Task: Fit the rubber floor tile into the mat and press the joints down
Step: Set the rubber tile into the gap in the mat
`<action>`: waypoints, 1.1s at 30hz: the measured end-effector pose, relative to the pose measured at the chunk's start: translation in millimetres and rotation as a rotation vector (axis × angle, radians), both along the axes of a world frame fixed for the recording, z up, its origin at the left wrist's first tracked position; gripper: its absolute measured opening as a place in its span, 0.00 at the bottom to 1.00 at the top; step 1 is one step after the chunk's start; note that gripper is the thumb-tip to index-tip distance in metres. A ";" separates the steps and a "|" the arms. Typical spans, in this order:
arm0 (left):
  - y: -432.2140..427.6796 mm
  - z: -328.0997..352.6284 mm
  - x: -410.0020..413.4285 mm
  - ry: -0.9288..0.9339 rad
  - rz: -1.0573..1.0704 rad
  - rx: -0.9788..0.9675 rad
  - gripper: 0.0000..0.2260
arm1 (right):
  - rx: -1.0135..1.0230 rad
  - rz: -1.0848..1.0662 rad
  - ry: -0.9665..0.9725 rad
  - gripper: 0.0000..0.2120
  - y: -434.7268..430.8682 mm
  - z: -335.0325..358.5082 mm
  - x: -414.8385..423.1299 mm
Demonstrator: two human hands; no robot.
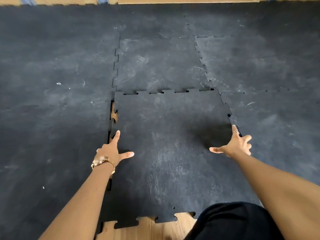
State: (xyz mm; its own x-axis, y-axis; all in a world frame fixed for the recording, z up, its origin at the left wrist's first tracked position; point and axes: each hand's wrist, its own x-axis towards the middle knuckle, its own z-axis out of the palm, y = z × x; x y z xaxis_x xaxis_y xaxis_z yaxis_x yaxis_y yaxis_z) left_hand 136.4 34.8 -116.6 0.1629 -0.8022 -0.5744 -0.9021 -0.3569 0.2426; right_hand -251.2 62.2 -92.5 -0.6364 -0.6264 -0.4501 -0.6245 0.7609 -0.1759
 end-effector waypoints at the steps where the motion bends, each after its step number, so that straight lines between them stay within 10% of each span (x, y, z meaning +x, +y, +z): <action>1: 5.0 2.0 1.7 -0.012 0.008 0.003 0.48 | 0.018 0.012 -0.018 0.63 3.1 -0.7 0.9; 16: 10.6 8.1 23.1 0.001 -0.067 -0.041 0.44 | 0.028 0.010 -0.079 0.62 11.2 -14.2 6.5; 23: -1.6 14.6 -0.1 -0.229 -0.126 0.145 0.44 | 0.166 0.125 -0.032 0.63 6.6 -2.0 7.2; 26: -12.3 39.1 -27.7 -0.481 -0.306 0.099 0.28 | 0.297 0.145 0.030 0.65 1.5 0.0 10.1; 33: -70.0 50.8 -123.5 -0.342 -0.638 -0.241 0.31 | 0.321 0.655 0.412 0.53 -38.2 9.9 32.6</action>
